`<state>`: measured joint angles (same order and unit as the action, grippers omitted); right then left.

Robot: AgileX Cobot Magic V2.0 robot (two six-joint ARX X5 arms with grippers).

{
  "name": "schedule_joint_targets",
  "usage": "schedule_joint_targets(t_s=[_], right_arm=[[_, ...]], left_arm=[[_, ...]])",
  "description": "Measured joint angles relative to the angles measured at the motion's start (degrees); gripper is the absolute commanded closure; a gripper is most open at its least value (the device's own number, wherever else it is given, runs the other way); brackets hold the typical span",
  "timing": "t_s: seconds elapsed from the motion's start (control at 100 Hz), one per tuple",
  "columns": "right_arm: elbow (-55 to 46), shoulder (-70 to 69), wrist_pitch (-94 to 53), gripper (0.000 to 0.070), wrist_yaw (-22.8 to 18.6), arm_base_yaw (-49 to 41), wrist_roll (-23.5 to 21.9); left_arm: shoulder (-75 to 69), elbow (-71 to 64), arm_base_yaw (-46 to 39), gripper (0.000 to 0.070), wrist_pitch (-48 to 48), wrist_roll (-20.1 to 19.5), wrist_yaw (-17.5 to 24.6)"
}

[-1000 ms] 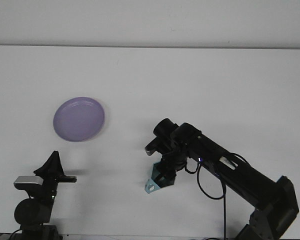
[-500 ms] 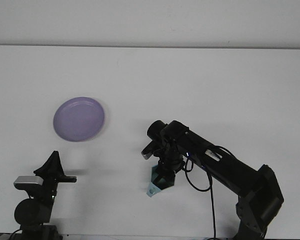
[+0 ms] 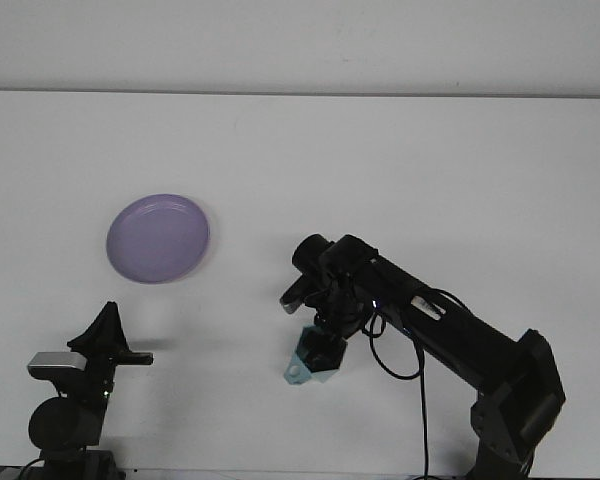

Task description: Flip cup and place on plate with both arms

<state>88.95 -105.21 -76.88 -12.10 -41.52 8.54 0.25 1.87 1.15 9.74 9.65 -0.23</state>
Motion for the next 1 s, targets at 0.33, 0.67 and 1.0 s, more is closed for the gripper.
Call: schedule_joint_targets(t_s=[0.33, 0.67, 1.0], right_arm=[[10.10, 6.51, 0.31, 0.0204, 0.11, 3.26, -0.09], [5.16, 23.80, 13.31, 0.0266, 0.24, 12.98, -1.97], [-25.66, 49.86, 40.35, 0.0278, 0.39, 24.39, -4.61]], left_arm=[[0.00, 0.00, 0.00, 0.0688, 0.00, 0.98, 0.00], [1.73, 3.08, 0.00, 0.0688, -2.19, 7.63, 4.46], [15.96, 16.24, 0.00, 0.0688, -9.20, 9.07, 17.51]])
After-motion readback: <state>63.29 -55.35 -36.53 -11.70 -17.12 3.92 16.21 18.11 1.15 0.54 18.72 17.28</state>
